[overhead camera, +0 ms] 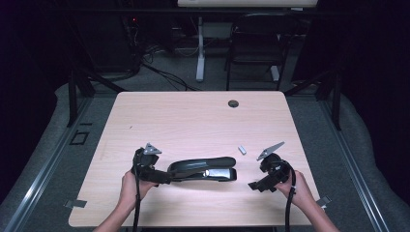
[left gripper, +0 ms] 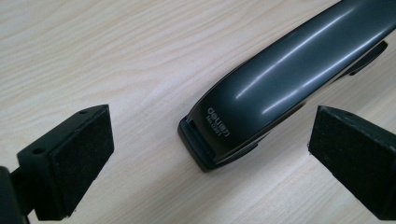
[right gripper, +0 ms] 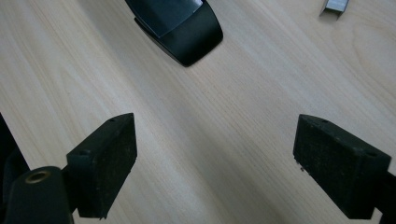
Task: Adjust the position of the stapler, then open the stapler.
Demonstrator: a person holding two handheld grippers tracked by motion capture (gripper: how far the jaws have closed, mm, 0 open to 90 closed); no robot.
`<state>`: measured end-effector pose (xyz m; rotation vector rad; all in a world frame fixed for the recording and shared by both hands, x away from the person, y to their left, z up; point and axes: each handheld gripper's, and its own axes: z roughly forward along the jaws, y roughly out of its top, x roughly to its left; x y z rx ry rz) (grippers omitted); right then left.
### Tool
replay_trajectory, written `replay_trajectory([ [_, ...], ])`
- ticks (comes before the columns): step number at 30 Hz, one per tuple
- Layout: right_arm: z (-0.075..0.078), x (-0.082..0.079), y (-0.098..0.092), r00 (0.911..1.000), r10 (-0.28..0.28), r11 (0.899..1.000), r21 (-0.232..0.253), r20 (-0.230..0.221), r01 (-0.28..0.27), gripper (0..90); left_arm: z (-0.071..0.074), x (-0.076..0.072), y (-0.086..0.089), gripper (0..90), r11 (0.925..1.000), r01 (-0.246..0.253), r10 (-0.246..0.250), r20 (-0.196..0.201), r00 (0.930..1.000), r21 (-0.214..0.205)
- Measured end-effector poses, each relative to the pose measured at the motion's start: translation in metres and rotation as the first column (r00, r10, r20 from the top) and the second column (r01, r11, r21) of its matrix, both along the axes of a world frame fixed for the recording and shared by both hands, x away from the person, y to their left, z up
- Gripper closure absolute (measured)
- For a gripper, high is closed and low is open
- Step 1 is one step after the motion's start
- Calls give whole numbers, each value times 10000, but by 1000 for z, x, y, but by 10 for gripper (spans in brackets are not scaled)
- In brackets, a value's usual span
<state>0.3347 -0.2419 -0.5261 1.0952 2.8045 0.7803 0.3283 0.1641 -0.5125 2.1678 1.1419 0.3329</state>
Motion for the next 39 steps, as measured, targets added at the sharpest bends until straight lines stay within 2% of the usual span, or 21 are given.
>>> replay_trajectory([
  [3, -2, 2, -1, 9999, -1, 9999, -114, -105, 0, 133, 0, 0, -1, 4, 10000, 67, -67, 51, 10000, 38],
  [7, -4, 3, 0, 9997, 5, 9999, -167, -234, -9, 133, -2, 2, 1, 2, 10000, 74, -74, -88, 9999, -41],
  [13, -5, 4, 1, 9998, -15, 9997, -230, -219, 10, 135, 4, -2, 2, 2, 9998, 91, -87, 201, 9998, -159],
  [19, -4, 2, 4, 9998, -51, 9998, -190, -166, 48, 132, 7, -5, -1, 2, 9993, 254, -248, 198, 9995, -287],
  [23, -4, 1, 5, 9999, -81, 9998, -182, -129, 78, 131, 11, -11, -7, 2, 9980, 392, -379, 262, 9989, -487],
  [27, -3, -3, 7, 10000, -32, 9997, -229, -17, 31, 135, 17, -26, -20, 2, 9952, 866, -838, 601, 9947, -458],
  [28, -4, -5, 10, 9999, -151, 9999, 32, 22, 151, 136, 18, -29, -22, 2, 9945, 934, -904, 607, 9941, -485],
  [29, -3, -4, 10, 10000, -7, 9999, -165, 58, 8, 137, 19, -31, -24, 2, 9939, 995, -962, 651, 9932, -486],
  [33, -1, -5, 14, 9998, 124, 9998, -187, 146, -121, 148, 22, -42, -36, 2, 9955, 864, -818, 1066, 9909, -397],
  [36, -4, -7, 19, 9999, 26, 9992, -391, 153, -20, 167, 21, -46, -43, 1, 9942, 1007, -965, 1031, 9900, -369],
  [39, -5, -10, 22, 9997, 31, 9986, -524, 231, -19, 174, 17, -46, -53, 1, 9900, 1370, -1337, 848, 9874, -342],
])
